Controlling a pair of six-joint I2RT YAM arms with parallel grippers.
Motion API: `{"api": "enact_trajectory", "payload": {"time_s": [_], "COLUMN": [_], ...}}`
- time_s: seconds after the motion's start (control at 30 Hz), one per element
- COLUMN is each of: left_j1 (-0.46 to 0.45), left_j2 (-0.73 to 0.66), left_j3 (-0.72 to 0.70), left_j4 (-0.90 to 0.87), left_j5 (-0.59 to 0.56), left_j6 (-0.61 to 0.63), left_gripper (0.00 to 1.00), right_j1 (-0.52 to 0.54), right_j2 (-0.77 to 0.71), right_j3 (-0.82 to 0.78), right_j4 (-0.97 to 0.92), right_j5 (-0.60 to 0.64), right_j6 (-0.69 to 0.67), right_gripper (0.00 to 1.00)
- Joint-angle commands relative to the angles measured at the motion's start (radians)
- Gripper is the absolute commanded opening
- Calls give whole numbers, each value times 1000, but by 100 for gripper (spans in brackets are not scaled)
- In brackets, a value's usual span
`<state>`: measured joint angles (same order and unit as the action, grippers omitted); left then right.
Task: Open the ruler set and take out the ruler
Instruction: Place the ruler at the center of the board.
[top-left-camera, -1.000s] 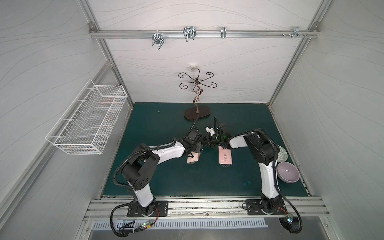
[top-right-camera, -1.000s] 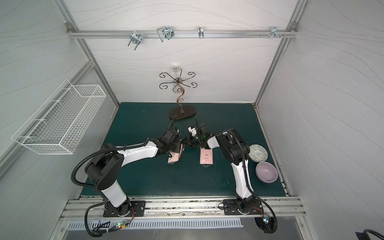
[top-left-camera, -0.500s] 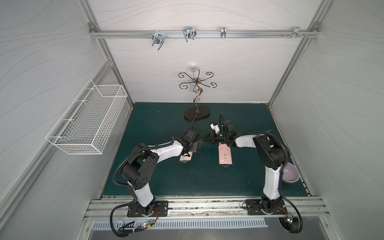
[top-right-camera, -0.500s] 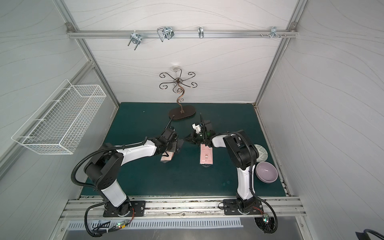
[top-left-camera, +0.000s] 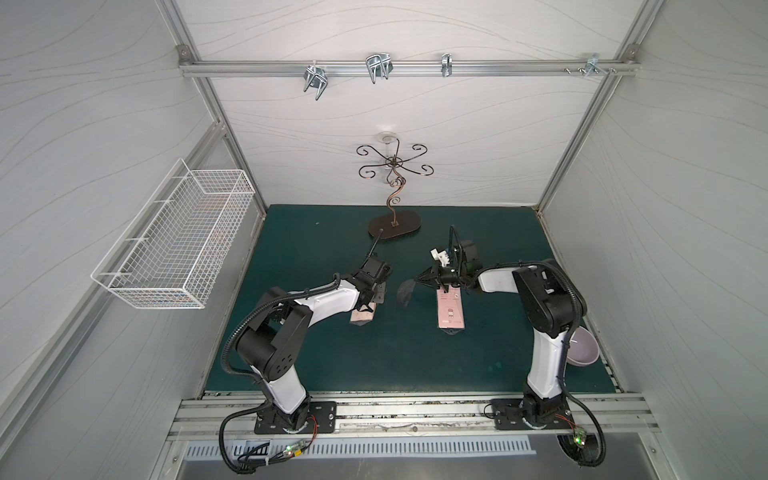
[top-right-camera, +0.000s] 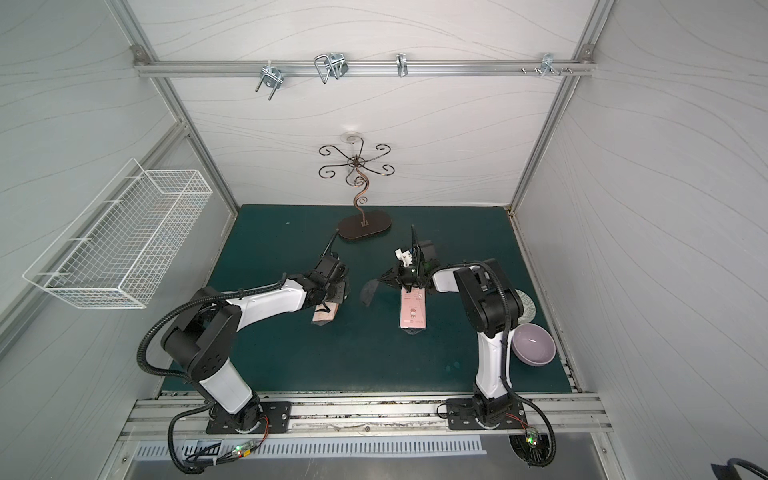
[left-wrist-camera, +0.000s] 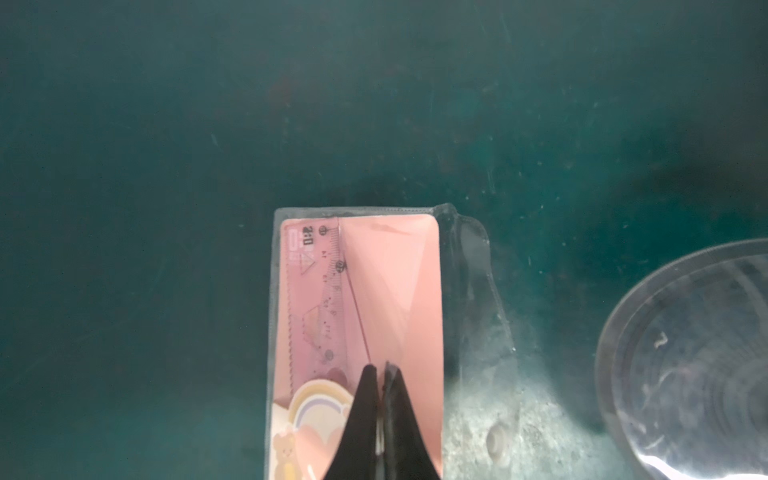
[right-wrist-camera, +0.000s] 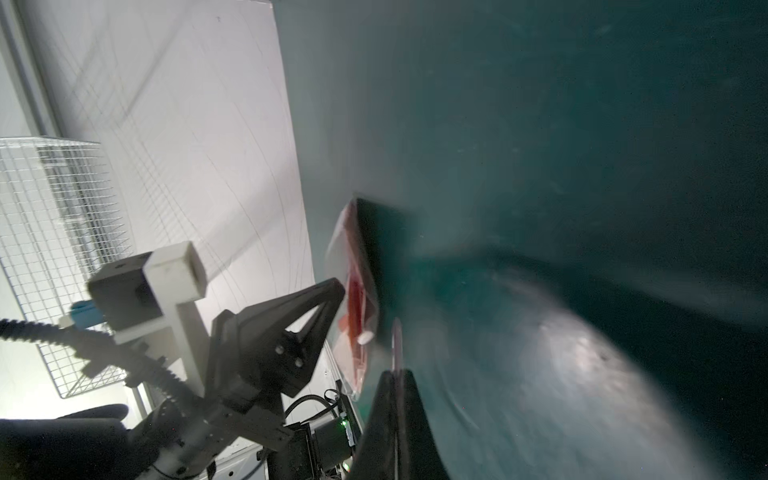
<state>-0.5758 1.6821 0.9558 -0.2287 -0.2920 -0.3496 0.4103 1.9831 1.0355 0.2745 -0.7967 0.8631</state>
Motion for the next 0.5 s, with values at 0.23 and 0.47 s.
{"api": "enact_trajectory", "payload": {"time_s": [0.23,0.47], "left_j1": [3,2], "left_j2": [-53,-63], "left_j3": [-12,-28], "left_j4": [44,59], "left_j5": [3,8], "left_j6": [10,7], "left_gripper": [0,0], "right_j1": [-12,16], "right_j2": [110,181], "right_j3": [207,353], "right_j4": [-283,-498], "right_j5": [60,120], "right_j6": [-229,-381], "right_gripper": [0,4]}}
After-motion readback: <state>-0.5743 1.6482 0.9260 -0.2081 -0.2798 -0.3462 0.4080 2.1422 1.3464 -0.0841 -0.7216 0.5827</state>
